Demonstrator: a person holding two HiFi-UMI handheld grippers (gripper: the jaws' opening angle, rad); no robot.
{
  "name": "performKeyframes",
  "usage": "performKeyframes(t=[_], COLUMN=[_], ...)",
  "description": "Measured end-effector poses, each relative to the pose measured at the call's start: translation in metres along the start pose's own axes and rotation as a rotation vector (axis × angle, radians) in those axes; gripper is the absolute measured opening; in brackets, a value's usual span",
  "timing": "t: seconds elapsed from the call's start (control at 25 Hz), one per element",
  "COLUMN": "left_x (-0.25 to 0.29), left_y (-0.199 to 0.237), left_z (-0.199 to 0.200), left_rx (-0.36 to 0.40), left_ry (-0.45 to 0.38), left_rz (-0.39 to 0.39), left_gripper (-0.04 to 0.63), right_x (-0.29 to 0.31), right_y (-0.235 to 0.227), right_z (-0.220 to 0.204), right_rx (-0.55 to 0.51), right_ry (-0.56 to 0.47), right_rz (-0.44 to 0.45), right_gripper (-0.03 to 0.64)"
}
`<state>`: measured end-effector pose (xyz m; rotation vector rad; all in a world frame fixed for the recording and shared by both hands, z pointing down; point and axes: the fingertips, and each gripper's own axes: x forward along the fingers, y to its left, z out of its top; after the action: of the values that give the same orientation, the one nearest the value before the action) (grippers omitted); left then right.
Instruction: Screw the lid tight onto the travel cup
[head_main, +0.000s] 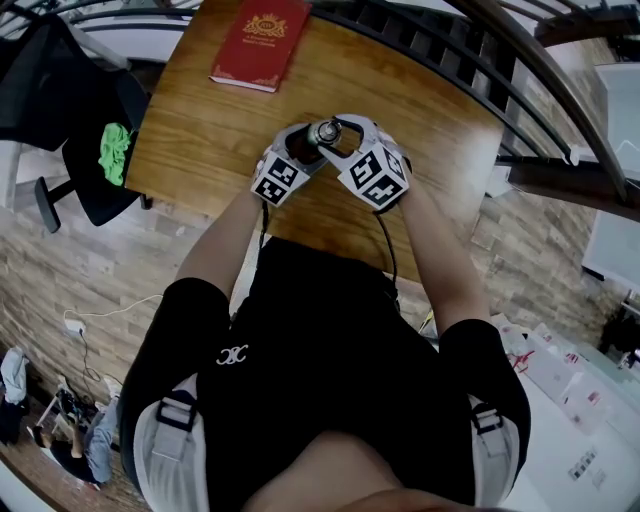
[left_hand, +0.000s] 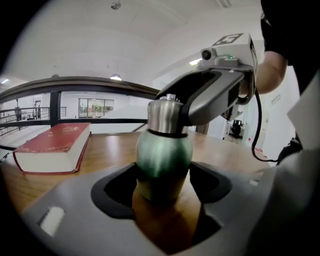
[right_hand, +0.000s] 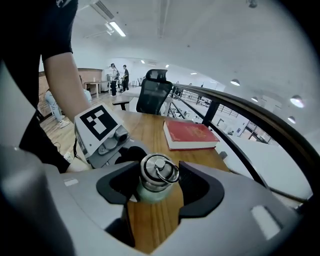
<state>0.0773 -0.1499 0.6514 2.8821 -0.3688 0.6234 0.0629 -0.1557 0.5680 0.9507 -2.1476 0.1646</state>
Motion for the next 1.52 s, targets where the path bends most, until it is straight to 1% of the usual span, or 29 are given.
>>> performKeyframes(t=[0.12, 0.2, 0.28, 0.32, 0.44, 0.48, 0.52, 0.56, 0.64, 0.68, 0.76, 0.8, 0.84, 0.88, 1.0, 1.08, 1.2, 1.36, 1.44, 1.52], left_x=[0.000, -0.001, -0.006, -0.011, -0.030, -0.038, -0.047, -0.058, -0.081, -0.094, -0.122, -0.134, -0.145, -0.154, -0.177, -0.190, -0.205, -0.211, -0.213, -0.215], left_y=[-0.002, -0.001, 0.002, 0.003, 0.001, 0.001, 0.001, 0.003, 0.016, 0.026, 0.045, 0.052, 0.057, 0.061, 0.067, 0.068, 0.059, 0.026, 0.016, 0.016], left_z=[0.000, 0.001, 0.003, 0.004, 0.009, 0.012, 0.016, 0.022, 0.032, 0.038, 0.052, 0.062, 0.073, 0.084, 0.118, 0.141, 0.181, 0.235, 0.249, 0.256], left_rx=[-0.022, -0.017, -0.027, -0.039, -0.063, -0.067, -0.071, -0.076, -0.098, -0.118, -0.172, -0.190, -0.192, -0.177, -0.092, -0.071, -0.033, 0.034, 0.060, 0.069], left_ry=[0.037, 0.070, 0.079, 0.075, 0.050, 0.037, 0.021, 0.002, -0.042, -0.066, -0.115, -0.136, -0.148, -0.149, -0.129, -0.142, -0.179, -0.294, -0.331, -0.350], left_rz=[-0.005, 0.014, 0.068, 0.099, 0.167, 0.185, 0.207, 0.238, 0.335, 0.393, 0.500, 0.543, 0.578, 0.607, 0.680, 0.705, 0.716, 0.677, 0.662, 0.658], left_gripper=[0.387, 0.387, 0.385, 0.385, 0.382, 0.365, 0.334, 0.282, 0.157, 0.112, 0.054, 0.054, 0.054, 0.054, 0.054, 0.054, 0.054, 0.054, 0.054, 0.054], right_x=[-0.008, -0.017, -0.031, -0.040, -0.068, -0.078, -0.088, -0.098, -0.120, -0.131, -0.153, -0.164, -0.174, -0.184, -0.212, -0.225, -0.243, -0.257, -0.260, -0.261], right_y=[0.000, 0.000, -0.001, -0.002, -0.014, -0.020, -0.025, -0.032, -0.046, -0.053, -0.064, -0.068, -0.070, -0.073, -0.084, -0.089, -0.095, -0.097, -0.097, -0.098], right_z=[0.003, 0.007, 0.011, 0.013, 0.012, 0.011, 0.011, 0.011, 0.010, 0.009, 0.006, 0.007, 0.010, 0.012, 0.015, 0.015, 0.019, 0.019, 0.021, 0.027], right_rx=[0.079, 0.110, 0.141, 0.173, 0.305, 0.347, 0.389, 0.431, 0.498, 0.515, 0.518, 0.513, 0.507, 0.501, 0.513, 0.538, 0.552, 0.541, 0.539, 0.534], right_ry=[-0.094, -0.148, -0.187, -0.214, -0.313, -0.348, -0.385, -0.422, -0.484, -0.497, -0.499, -0.507, -0.519, -0.532, -0.559, -0.575, -0.612, -0.627, -0.629, -0.639], right_rz=[-0.038, -0.064, -0.092, -0.110, -0.186, -0.217, -0.249, -0.284, -0.371, -0.428, -0.548, -0.593, -0.625, -0.654, -0.741, -0.782, -0.806, -0.800, -0.813, -0.829], right_gripper=[0.247, 0.248, 0.247, 0.247, 0.247, 0.246, 0.245, 0.245, 0.244, 0.230, 0.004, 0.003, 0.003, 0.003, 0.003, 0.002, 0.002, 0.002, 0.002, 0.002])
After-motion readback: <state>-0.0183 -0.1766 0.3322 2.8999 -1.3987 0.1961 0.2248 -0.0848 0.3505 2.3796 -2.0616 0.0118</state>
